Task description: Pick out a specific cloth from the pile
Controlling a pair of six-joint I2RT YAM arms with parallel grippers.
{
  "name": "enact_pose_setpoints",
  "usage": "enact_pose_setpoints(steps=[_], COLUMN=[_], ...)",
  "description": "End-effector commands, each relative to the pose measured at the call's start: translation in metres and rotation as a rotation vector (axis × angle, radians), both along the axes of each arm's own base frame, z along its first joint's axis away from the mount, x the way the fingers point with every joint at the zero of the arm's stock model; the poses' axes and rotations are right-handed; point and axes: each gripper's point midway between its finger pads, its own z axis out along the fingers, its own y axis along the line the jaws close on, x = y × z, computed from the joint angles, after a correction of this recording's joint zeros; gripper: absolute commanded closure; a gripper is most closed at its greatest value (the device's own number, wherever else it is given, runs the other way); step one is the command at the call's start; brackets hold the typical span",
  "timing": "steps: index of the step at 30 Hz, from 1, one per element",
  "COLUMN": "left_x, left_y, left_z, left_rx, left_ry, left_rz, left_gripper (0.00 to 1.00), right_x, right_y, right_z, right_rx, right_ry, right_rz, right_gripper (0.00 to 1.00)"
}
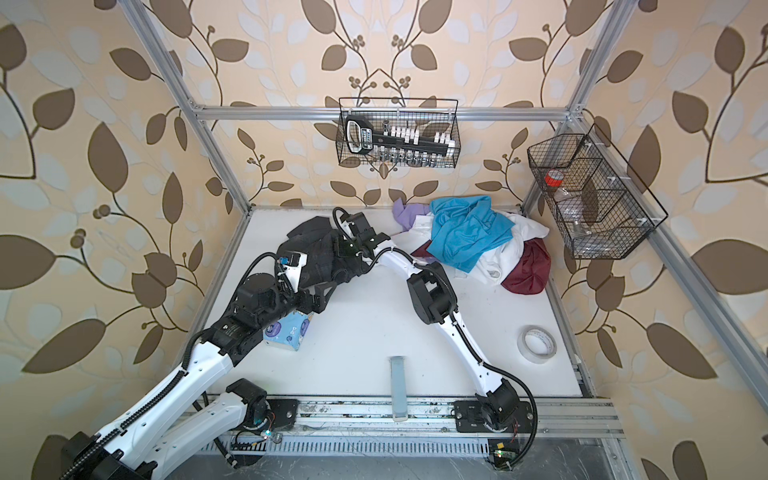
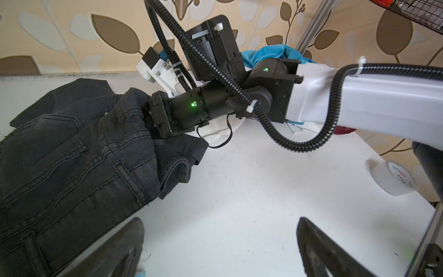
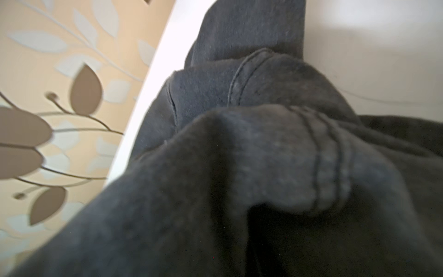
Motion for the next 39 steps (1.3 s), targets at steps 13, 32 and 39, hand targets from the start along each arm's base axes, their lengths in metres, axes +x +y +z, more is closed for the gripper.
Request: enact_pose_setpoints(steps=[13,32,39], left_x=[0.001,0.002,0.002], left_y=[0.0,-0.002,-0.002], left_z=[0.008,0.004,0.005], left_rx=[-0.001,0.004,0.001], left_ry=[-0.042,-0.02,-0.022], left_rz=[0.004,0.0,0.001], left_gripper=[0.01,0.01,0.01], right_x=[-0.02,-0.025,-0.011], right_y=[-0.019,-0.17,-0.206], right_z=[0.102,-0.019,-0.05], right_rx=[0.095,-0.356,-0.591], right_ry=[-0.194,0.035,0.057], right_rz=[0.057,-0.144,-0.214], right_gripper=[0.01,0.96,1.0])
